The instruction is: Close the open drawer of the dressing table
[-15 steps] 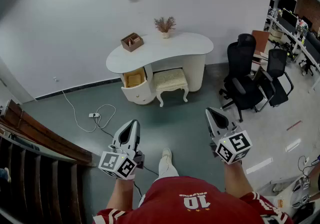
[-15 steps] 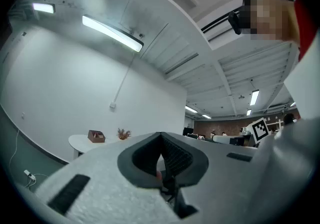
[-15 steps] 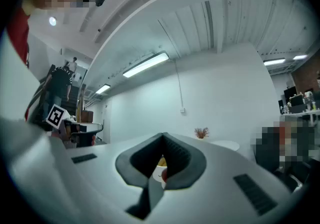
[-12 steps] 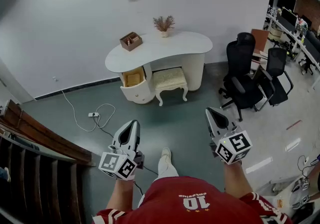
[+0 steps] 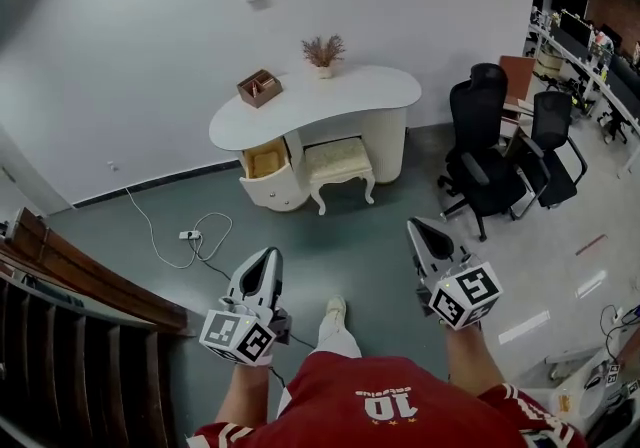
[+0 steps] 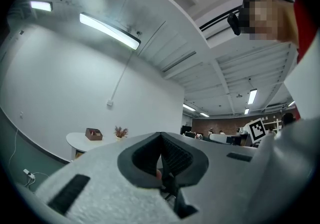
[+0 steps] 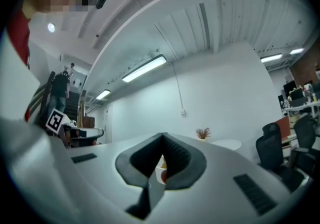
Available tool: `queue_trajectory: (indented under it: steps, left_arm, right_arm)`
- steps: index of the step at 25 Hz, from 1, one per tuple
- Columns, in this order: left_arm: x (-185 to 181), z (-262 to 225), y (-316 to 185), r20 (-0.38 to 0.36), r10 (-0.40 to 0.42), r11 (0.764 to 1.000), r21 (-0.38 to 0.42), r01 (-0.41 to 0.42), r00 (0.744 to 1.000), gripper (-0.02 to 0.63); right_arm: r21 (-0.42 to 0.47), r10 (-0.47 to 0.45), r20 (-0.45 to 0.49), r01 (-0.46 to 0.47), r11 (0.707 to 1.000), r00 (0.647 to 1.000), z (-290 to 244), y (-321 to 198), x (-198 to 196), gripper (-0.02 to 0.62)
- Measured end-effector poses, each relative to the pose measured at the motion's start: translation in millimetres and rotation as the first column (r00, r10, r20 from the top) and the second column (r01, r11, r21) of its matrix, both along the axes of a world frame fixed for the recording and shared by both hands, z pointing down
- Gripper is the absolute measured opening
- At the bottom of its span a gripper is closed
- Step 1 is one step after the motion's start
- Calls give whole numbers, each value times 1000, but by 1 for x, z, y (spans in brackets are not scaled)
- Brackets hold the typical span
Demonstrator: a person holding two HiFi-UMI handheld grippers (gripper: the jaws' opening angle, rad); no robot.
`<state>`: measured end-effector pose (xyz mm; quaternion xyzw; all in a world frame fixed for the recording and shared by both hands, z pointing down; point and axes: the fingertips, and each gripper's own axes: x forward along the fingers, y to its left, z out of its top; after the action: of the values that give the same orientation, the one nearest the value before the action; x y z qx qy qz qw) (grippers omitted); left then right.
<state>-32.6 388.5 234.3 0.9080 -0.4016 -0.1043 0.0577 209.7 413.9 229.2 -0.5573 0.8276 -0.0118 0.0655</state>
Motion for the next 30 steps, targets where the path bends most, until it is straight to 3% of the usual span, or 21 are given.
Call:
queue_trajectory:
  steps: [4,9,16,22,30]
  left_arm:
    - [-5,11,-6,4,-3,1000,-24,3,1000,0]
    - [15,22,-21,-72,35,996,-82,-41,997,0]
    - [15,24,-57,-3,12,999,-44,-12,1000,0]
    - [-3,27,-122,12,-54,998,-33,54,998,0]
    - [-39,11,-257,-7,-83,996,-20,83,996,0]
  right_arm:
    - [25,-27,48,26,999,998,-3,-4,-3,3]
    - [18,-73,40,72,997,997,1,-20,-9,4]
    - [17,-58,36,58,998,998,2,-61,-8,3]
    - [-17,-75,26,76,997,997,7,-131,-9,5]
    - [-30,-110,-6,109,994,994,-15,-268,-41,5]
